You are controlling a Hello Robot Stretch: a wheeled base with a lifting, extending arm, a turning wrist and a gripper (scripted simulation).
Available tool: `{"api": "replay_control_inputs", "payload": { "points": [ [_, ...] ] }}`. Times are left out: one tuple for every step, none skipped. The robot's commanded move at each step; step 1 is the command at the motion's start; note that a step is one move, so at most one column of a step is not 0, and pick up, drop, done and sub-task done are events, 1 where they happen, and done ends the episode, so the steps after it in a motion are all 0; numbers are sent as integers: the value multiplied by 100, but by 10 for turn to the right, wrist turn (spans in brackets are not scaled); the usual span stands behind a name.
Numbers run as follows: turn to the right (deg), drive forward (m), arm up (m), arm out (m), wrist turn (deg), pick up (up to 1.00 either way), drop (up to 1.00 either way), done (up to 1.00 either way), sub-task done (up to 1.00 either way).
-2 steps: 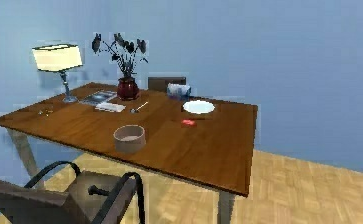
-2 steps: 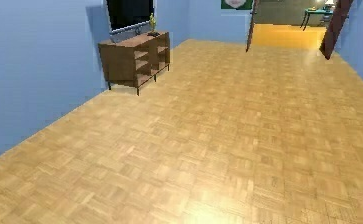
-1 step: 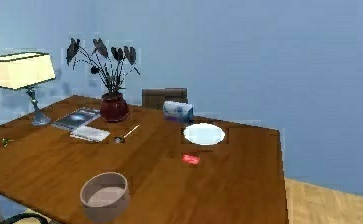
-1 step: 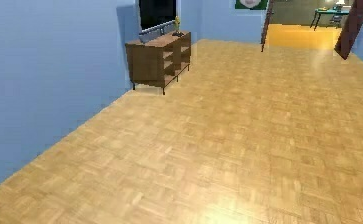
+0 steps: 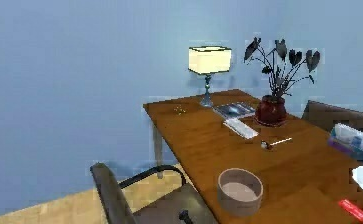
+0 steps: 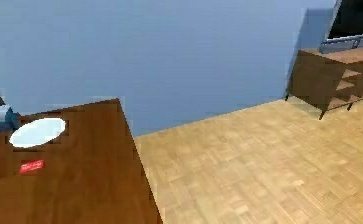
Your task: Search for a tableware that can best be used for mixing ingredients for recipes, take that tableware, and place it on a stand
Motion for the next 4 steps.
{"api": "replay_control_inputs", "payload": {
  "points": [
    [-450,0,0,0,0,0,0,0,0],
    [-210,0,0,0,0,0,0,0,0],
    [0,0,50,0,0,0,0,0,0],
    [0,0,36,0,0,0,0,0,0]
  ]
}}
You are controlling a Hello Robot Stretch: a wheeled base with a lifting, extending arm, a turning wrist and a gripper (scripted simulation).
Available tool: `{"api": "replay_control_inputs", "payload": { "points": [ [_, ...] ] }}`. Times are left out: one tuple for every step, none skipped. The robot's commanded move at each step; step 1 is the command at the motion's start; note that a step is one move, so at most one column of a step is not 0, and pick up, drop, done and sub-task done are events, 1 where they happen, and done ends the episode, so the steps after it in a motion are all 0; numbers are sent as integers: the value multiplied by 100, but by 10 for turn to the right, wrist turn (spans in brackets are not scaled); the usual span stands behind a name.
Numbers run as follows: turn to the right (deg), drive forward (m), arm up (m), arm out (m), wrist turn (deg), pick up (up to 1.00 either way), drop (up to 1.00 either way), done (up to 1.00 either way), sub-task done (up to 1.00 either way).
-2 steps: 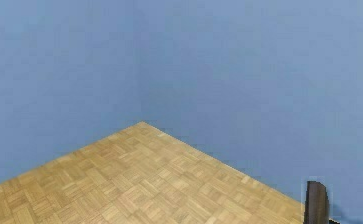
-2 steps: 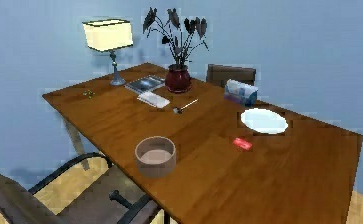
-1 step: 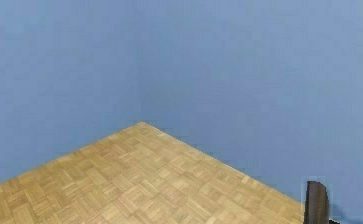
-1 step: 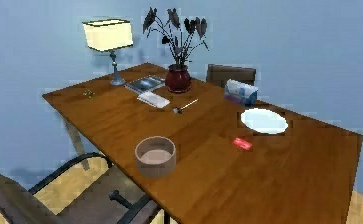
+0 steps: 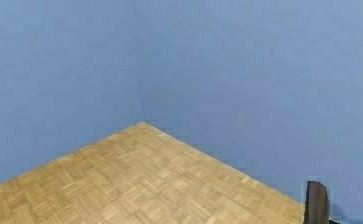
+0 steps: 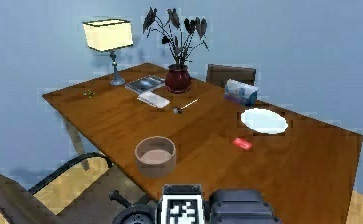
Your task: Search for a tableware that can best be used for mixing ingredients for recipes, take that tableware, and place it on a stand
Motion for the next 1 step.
{"api": "replay_control_inputs", "payload": {
  "points": [
    [0,0,0,26,0,0,0,0,0]
  ]
}}
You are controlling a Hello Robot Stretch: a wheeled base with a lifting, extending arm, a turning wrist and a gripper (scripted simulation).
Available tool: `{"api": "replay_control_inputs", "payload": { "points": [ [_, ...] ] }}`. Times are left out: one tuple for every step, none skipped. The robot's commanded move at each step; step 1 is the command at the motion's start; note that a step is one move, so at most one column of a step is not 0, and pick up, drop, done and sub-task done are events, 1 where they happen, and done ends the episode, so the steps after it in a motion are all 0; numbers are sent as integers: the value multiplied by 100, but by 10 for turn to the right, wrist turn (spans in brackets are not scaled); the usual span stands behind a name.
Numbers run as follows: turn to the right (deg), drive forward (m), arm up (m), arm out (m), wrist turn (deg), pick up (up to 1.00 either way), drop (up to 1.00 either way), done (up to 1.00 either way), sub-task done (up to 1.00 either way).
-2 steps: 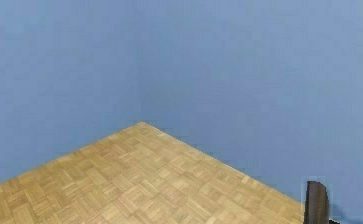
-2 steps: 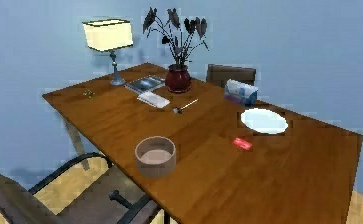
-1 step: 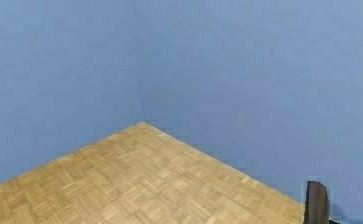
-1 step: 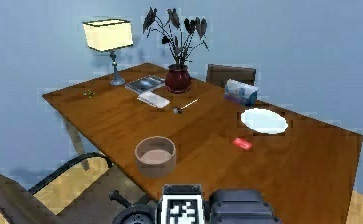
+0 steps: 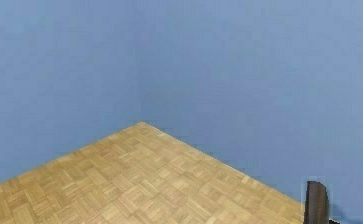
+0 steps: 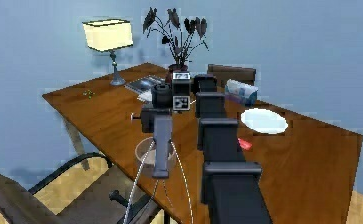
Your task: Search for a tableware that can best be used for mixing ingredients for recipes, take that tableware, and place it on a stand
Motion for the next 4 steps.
{"api": "replay_control_inputs", "payload": {
  "points": [
    [0,0,0,0,450,0,0,0,0],
    [0,0,0,0,450,0,0,0,0],
    [0,0,0,0,450,0,0,0,0],
    [0,0,0,0,270,0,0,0,0]
  ]
}}
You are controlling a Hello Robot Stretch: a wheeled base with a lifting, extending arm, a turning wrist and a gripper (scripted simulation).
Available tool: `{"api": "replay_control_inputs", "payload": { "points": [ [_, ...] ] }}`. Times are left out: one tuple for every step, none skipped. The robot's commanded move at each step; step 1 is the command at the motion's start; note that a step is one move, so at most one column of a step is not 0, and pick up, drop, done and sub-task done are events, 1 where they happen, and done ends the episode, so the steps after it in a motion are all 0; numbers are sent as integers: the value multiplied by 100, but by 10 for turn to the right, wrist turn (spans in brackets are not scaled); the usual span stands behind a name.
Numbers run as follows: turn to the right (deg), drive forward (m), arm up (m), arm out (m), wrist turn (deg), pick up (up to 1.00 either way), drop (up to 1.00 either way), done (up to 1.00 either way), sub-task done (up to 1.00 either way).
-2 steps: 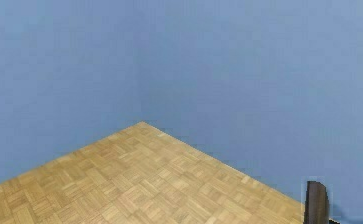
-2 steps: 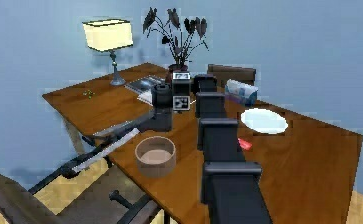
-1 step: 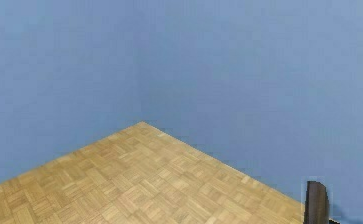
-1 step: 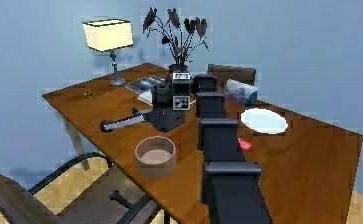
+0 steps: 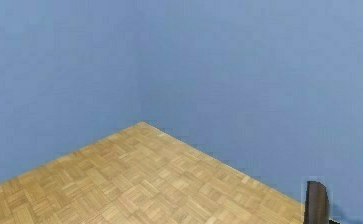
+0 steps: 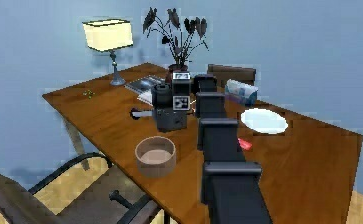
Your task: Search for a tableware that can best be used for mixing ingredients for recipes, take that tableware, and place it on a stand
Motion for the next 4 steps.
{"api": "replay_control_inputs", "payload": {
  "points": [
    [0,0,-30,0,0,0,0,0,0],
    [0,0,0,0,0,100,0,0,0],
    [0,0,10,0,0,0,0,0,0],
    [0,0,22,0,0,0,0,0,0]
  ]
}}
